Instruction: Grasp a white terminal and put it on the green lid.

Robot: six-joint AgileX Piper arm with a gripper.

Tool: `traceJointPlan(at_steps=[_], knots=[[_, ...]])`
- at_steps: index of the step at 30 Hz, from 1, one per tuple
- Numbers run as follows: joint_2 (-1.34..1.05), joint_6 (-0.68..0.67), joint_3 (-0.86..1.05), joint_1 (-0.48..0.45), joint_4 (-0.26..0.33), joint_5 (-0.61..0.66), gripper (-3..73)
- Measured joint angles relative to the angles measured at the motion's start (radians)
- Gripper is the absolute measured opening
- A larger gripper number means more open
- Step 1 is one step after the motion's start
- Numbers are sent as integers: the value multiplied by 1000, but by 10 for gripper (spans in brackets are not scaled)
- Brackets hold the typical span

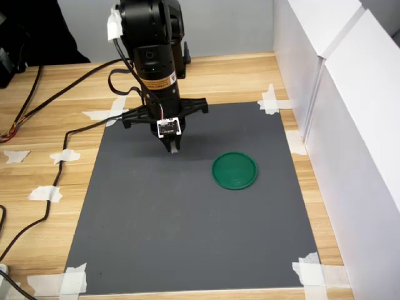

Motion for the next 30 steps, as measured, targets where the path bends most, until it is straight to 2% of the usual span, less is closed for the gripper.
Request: traceJointPlan(at_steps=[6, 14, 21, 30], knots=[[91, -36, -164, 112, 7, 83, 84], [224, -41, -278, 218, 20, 107, 84], [285, -43, -297, 241, 82, 113, 84], [305, -84, -298, 241, 99, 114, 108]])
